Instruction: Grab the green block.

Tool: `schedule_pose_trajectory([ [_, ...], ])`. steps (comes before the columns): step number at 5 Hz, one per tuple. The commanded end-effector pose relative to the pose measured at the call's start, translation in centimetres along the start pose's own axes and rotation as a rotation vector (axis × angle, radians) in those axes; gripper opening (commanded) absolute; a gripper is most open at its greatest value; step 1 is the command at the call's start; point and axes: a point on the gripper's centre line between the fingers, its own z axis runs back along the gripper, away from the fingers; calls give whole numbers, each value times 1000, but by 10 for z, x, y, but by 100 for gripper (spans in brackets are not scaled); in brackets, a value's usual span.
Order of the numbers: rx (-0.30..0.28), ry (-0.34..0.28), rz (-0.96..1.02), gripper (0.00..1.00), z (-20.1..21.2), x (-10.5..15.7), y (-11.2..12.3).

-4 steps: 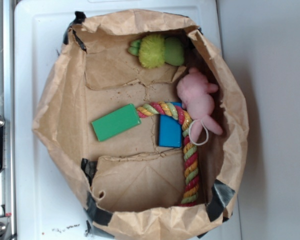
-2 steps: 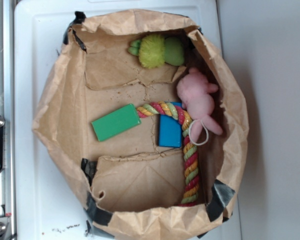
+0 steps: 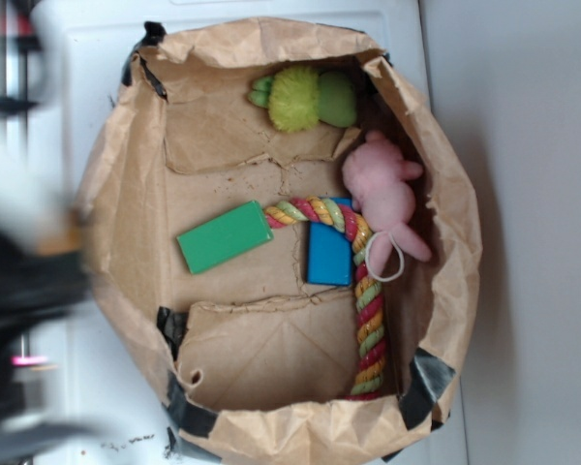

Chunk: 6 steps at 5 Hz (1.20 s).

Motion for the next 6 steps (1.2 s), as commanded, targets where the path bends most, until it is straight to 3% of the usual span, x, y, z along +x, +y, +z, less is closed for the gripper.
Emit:
schedule_pose_trajectory([
  [1,28,-96,-12,100,-25,62,30],
  [2,61,-138,-39,100,-49,59,35],
  [3,39,-135,-53,100,-63,61,31],
  [4,46,-156,38,100,-60,73,46],
  [6,46,-156,38,100,-60,73,46],
])
